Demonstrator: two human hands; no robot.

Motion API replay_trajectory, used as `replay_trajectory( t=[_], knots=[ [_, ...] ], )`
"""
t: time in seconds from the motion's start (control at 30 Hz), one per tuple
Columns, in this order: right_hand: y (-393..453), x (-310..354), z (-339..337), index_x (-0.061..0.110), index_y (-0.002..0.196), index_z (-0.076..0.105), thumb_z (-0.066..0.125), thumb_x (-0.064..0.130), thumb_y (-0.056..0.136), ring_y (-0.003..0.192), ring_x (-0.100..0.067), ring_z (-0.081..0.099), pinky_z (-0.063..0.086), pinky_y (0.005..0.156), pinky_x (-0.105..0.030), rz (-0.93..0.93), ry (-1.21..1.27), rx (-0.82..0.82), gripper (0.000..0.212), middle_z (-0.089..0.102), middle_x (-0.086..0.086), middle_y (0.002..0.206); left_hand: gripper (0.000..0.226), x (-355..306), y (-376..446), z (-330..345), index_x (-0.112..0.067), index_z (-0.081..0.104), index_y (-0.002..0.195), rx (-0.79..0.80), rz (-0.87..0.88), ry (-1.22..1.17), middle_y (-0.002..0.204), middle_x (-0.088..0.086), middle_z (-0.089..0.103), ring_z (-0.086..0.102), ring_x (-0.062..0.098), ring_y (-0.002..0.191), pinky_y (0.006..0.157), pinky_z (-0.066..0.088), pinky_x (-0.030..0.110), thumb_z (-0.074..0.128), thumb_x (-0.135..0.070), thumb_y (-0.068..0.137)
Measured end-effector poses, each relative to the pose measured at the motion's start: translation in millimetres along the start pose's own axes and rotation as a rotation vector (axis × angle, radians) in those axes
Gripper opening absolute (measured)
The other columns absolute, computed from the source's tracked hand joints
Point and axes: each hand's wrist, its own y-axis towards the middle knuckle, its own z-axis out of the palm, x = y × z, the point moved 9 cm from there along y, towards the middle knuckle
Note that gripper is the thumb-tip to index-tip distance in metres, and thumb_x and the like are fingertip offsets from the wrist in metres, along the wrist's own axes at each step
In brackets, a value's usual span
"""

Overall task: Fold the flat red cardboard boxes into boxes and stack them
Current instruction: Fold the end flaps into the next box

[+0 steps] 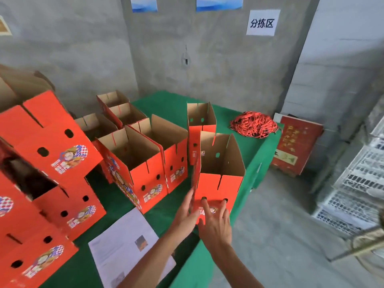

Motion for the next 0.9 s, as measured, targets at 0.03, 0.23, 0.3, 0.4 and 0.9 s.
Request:
replay_trajectory(
  t=[0.03, 0.23, 0.3, 0.4, 0.9],
  knots=[
    [16.4, -3.0, 3.0, 0.044, 0.157, 0.012, 0.052, 0.033, 0.100, 0.141, -0.044, 0.034, 0.034, 0.118, -0.046, -0.010, -0.008, -0.016, 0.071, 0.007, -0.034, 0.161, 0.063, -0.6, 16.4, 1.2, -0.057, 0.029, 0.148, 0.003, -0.004, 0.021, 0.133, -0.046, 0.051, 0.047, -0.017, 0.129, 0.094, 0.043, 0.005, 0.058, -0.022, 0.105],
    [104.6, -11.9, 17.1, 0.040, 0.156, 0.022, 0.048, 0.032, 0.102, 0.130, -0.041, 0.043, 0.031, 0.114, -0.043, -0.097, -0.109, -0.052, 0.061, 0.009, -0.038, 0.160, 0.077, 12.8, 70.1, -8.9, -0.045, 0.011, 0.162, -0.039, -0.054, 0.247, 0.166, -0.017, 0.023, 0.029, 0.011, 0.151, 0.120, 0.031, 0.032, 0.056, -0.021, 0.105],
    [124.1, -15.0, 25.5, 0.038, 0.157, 0.022, 0.048, 0.027, 0.101, 0.129, -0.042, 0.043, 0.031, 0.113, -0.043, -0.103, -0.132, -0.038, 0.062, 0.007, -0.039, 0.160, 0.073, 37.3, 62.0, -22.2, -0.046, 0.015, 0.161, -0.053, -0.076, 0.365, 0.169, -0.013, 0.018, 0.033, 0.018, 0.151, 0.116, 0.036, 0.030, 0.055, -0.022, 0.105],
    [155.6, -14.1, 31.0, 0.037, 0.159, 0.020, 0.050, 0.020, 0.099, 0.136, -0.043, 0.040, 0.031, 0.115, -0.043, -0.093, -0.111, -0.005, 0.069, 0.001, -0.040, 0.160, 0.067, 72.9, 42.5, -43.7, -0.040, 0.023, 0.161, -0.045, -0.095, 0.450, 0.169, -0.009, 0.021, 0.027, 0.012, 0.153, 0.121, 0.027, 0.028, 0.053, -0.020, 0.105],
    [141.3, -1.2, -2.2, 0.018, 0.140, 0.059, 0.072, 0.036, 0.092, 0.122, -0.039, 0.056, 0.049, 0.099, -0.051, -0.107, 0.313, -0.179, 0.053, 0.056, -0.014, 0.136, 0.044, 95.5, -11.6, -132.4, -0.038, 0.048, 0.147, -0.324, -0.147, 0.308, 0.143, -0.015, 0.053, 0.053, 0.009, 0.131, 0.085, 0.058, 0.026, 0.057, -0.038, 0.104]
  ],
)
